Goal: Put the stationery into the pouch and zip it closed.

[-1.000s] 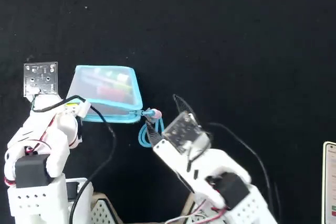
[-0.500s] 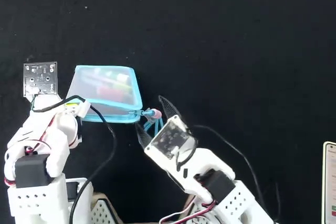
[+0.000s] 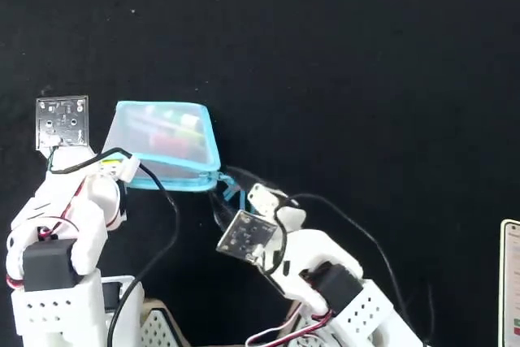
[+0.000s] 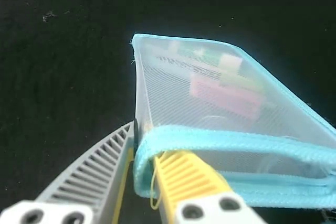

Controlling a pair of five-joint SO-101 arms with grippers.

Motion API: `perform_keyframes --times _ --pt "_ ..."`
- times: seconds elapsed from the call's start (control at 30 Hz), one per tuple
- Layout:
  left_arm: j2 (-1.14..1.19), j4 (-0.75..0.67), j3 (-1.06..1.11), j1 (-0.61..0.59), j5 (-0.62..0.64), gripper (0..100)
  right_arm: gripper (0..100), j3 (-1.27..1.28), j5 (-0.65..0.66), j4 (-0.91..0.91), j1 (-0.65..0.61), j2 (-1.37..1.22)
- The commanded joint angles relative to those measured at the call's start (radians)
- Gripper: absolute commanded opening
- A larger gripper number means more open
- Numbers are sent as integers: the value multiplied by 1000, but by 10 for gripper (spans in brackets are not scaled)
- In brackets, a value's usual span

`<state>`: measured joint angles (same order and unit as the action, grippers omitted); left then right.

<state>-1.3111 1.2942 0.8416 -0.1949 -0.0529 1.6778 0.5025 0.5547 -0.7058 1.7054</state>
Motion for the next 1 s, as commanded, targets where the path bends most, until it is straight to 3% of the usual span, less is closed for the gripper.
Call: perform_keyframes --times 0.0,0.23,0.53,0.73,0.97 --pt "-8 -12 -87 -12 12 30 156 -12 14 -21 52 10" --pt "-8 -12 -87 -10 12 30 13 -35 8 -23 77 10" --pt "-8 -12 -87 -7 11 30 11 -68 -61 -8 77 19" --pt "-8 -12 -85 -7 11 30 11 -249 -140 147 98 10" --pt "-8 -12 -85 -8 11 30 11 -119 -138 -23 103 10"
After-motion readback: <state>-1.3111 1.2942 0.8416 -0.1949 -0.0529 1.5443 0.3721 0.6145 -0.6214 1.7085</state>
